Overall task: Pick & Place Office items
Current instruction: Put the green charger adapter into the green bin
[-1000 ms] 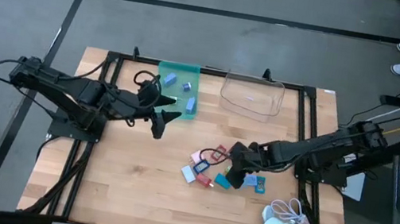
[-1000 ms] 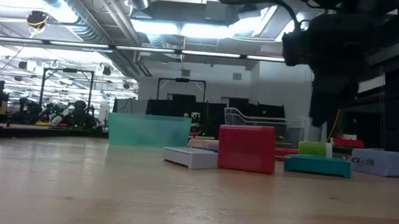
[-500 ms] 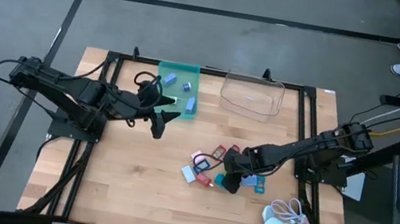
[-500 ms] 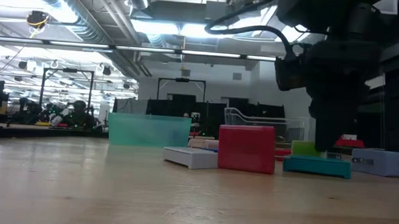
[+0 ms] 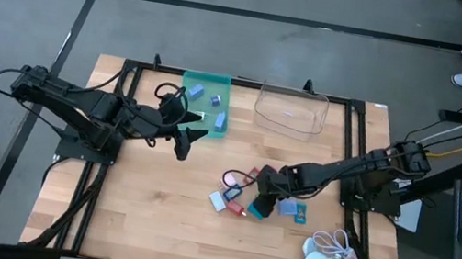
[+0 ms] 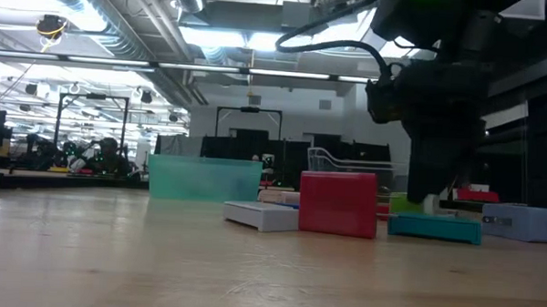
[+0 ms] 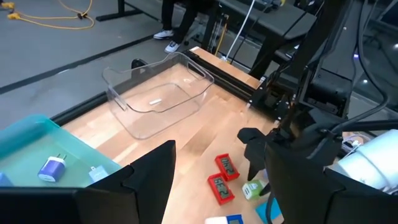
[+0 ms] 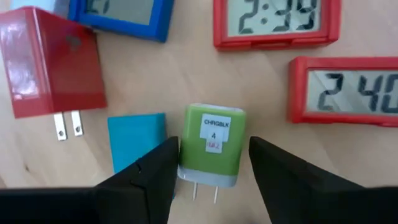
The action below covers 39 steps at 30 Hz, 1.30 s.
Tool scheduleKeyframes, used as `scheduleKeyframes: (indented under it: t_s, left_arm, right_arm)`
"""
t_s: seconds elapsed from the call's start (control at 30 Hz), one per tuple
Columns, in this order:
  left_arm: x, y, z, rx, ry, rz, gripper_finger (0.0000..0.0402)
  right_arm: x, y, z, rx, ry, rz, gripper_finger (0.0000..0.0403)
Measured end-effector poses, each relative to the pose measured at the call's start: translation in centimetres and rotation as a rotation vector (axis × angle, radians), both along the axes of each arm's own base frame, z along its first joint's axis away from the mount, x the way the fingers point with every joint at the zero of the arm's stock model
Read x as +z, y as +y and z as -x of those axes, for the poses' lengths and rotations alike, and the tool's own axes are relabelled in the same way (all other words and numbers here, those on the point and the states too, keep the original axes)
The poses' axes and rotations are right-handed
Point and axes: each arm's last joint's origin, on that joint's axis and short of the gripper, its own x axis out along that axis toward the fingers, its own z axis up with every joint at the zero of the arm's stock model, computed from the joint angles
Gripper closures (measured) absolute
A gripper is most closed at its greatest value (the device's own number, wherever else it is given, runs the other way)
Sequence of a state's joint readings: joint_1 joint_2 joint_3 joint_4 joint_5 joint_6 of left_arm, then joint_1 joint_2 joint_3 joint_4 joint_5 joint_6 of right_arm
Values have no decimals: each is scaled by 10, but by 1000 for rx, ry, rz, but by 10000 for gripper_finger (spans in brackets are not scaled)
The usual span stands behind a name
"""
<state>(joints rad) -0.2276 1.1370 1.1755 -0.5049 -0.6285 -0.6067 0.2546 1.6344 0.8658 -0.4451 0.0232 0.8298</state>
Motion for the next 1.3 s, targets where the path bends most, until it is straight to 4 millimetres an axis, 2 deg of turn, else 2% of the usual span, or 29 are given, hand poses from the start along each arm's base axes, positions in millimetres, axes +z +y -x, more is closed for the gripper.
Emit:
scheduleKeyframes:
  t_s: [0.17,0.27,0.47,0.8,0.87,1.07,1.2,1.3]
  left_arm:
    - [0,0,0,0,1,0,162]
    - [0,0,0,0,4,0,162]
    - [-3,0,1,4,27,3,162]
    - [-4,1,2,10,42,10,162]
    - [-4,1,2,10,42,10,162]
    - [-5,1,3,7,57,-15,162]
    - [-7,5,7,46,90,-34,162]
    - [-4,12,16,69,99,-33,162]
  right_arm:
    - [-1,-5,-1,-21,-8,12,202]
    - [-9,-9,6,-45,23,13,203]
    - [-19,-12,15,-84,44,3,239]
    - [-16,-17,7,-123,3,-41,248]
    - [-8,-17,-2,-115,-42,-54,249]
    - [38,-20,-38,-71,-222,-56,249]
    - [72,-30,-58,-59,-341,-30,249]
    - [90,-41,-67,-81,-405,9,249]
